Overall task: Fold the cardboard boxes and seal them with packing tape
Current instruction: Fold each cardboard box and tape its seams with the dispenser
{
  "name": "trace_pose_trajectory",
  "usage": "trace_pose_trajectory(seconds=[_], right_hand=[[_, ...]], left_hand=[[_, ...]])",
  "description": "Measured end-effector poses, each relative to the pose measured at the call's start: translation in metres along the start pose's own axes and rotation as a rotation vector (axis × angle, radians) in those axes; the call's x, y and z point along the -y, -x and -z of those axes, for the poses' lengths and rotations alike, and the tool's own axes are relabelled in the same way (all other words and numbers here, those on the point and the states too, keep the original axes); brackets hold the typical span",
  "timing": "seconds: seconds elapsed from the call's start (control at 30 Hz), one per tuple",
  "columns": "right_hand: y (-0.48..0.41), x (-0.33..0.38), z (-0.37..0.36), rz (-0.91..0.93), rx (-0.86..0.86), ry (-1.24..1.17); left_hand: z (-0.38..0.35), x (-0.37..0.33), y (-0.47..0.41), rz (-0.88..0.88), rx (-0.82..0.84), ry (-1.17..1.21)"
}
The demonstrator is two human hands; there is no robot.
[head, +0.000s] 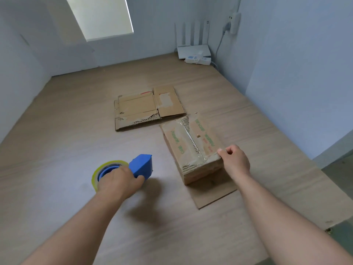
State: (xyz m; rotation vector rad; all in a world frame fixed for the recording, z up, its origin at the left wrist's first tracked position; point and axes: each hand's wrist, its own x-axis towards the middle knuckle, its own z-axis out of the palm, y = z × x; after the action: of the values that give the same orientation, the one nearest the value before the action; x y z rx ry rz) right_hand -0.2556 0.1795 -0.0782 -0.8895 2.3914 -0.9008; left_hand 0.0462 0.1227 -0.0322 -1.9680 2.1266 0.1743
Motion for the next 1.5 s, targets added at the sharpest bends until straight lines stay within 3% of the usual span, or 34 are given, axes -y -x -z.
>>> trace_pose_trajectory(seconds=[0.2,0.37,0.47,0.57,0.67,0.73,0.9,1.07,1.17,1.33,1.5], right_hand=[[0.024,-0.001,-0.007,0.107,0.02,0.05],[0.024,-0.003,-0.007,0.138,0.042,0.057],[0.024,-0.004,-0.009,0.164,0.036,0.083],[0.023,-0.005,-0.008,0.176,0.037,0.115],[0.019,-0.004,-0.005,0.182,0.082,0.142],[0.016,-0.003,-0.001,0.171,0.123,0.154],[0.024,0.018,-0.011,0.159,0.17,0.373],[0.03,0.025,-0.028,0.213,0.117,0.518],[0.019,0.011,-0.023,0.288,0.097,0.411],[-0.006,-0.005,-0.008,0.393,0.204,0.102],[-0.026,-0.01,0.007,0.569,0.337,0.22]], left_hand=[[-0.055,0.016,0.01,-0.013,-0.057,0.066],[-0.058,0.012,0.016,0.041,-0.135,0.145],[-0.047,-0.024,0.034,-0.106,-0.274,0.352],[-0.04,-0.078,0.049,-0.282,-0.132,0.63],[-0.036,-0.11,0.044,-0.22,0.011,0.934],[-0.036,-0.117,0.039,-0.125,0.055,1.002],[-0.036,-0.131,0.03,0.134,0.149,1.009],[-0.039,-0.148,0.024,0.314,0.036,0.742],[-0.045,-0.149,0.025,0.334,-0.01,0.709],[-0.051,-0.145,0.026,0.325,-0.046,0.818],[-0.049,-0.132,0.029,0.141,-0.092,0.77]])
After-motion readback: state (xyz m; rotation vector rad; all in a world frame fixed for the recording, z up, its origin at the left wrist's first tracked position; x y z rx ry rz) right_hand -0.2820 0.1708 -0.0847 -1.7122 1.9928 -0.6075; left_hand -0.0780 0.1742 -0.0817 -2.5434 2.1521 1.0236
